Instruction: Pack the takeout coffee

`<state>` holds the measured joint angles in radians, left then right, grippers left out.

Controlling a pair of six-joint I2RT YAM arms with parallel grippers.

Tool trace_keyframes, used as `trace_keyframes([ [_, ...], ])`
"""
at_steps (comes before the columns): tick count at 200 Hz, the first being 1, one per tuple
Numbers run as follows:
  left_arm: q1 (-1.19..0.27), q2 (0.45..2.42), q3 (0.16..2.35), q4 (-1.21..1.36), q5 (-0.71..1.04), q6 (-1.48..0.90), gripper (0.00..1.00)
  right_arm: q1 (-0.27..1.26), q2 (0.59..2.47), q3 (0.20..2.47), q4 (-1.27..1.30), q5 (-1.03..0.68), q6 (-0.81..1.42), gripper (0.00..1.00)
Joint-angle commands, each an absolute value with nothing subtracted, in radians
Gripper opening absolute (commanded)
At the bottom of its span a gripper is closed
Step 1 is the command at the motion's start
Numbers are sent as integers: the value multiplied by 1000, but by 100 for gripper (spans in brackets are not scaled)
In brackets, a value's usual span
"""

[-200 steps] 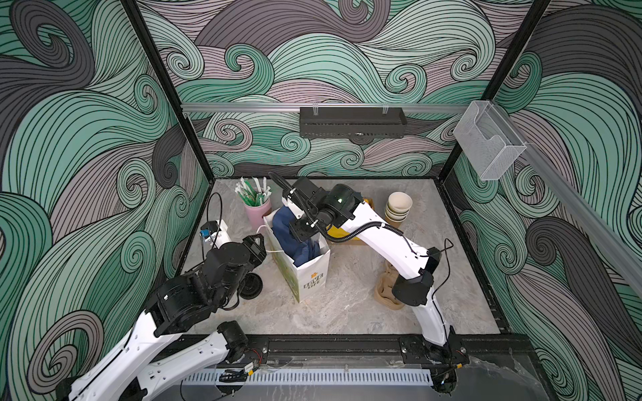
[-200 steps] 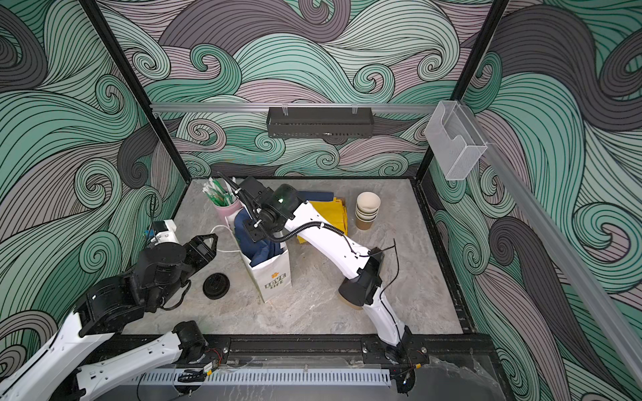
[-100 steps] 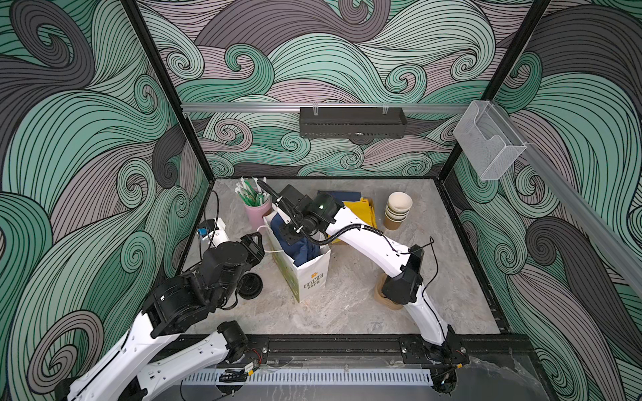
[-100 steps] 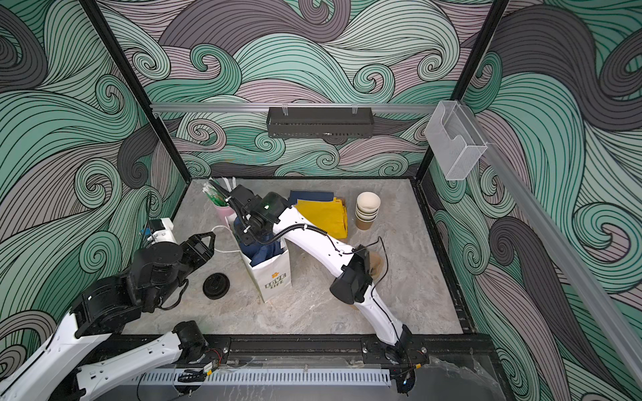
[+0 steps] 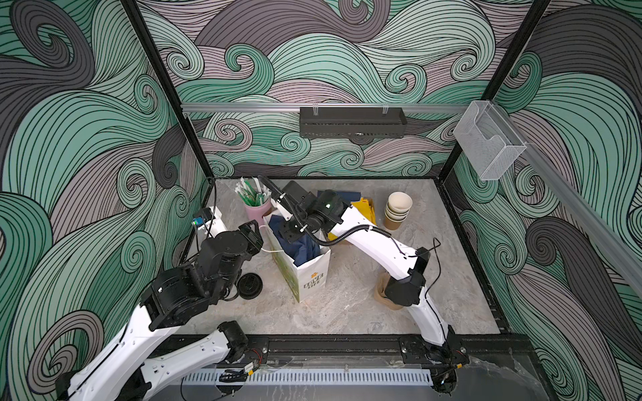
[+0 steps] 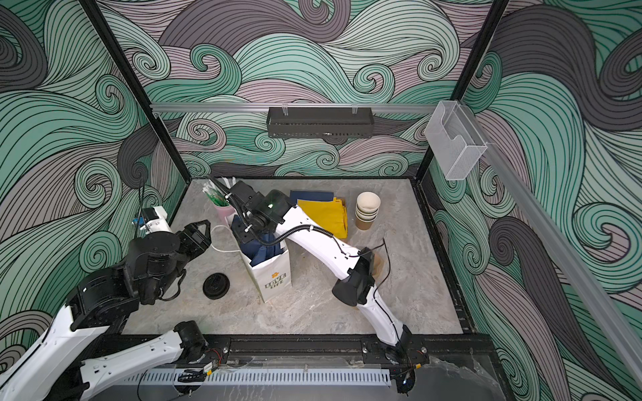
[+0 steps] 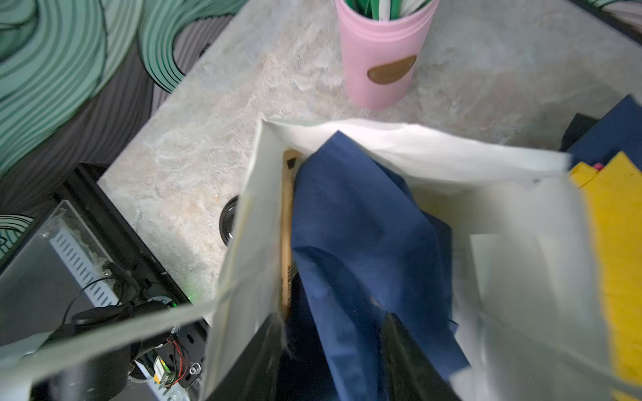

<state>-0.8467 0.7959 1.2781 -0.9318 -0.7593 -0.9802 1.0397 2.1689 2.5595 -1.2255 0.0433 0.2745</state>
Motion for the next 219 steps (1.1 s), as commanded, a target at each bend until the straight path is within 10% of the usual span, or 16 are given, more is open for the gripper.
trace_keyframes([
  [1,-844,826,1317,-925,-829,-920,60,1039,1973,2550,-1242,110,254,53],
  [63,-831,906,1396,-837,-953,-740,60,967,1439,2017,-1212,467,308,66],
  [124,-542,1008,1460,-734,-758,-563,64,457,945,1252,-937,482,371,71],
  [219,19,835,941,-435,-646,-477,70,-12,962,581,-132,375,255,77],
])
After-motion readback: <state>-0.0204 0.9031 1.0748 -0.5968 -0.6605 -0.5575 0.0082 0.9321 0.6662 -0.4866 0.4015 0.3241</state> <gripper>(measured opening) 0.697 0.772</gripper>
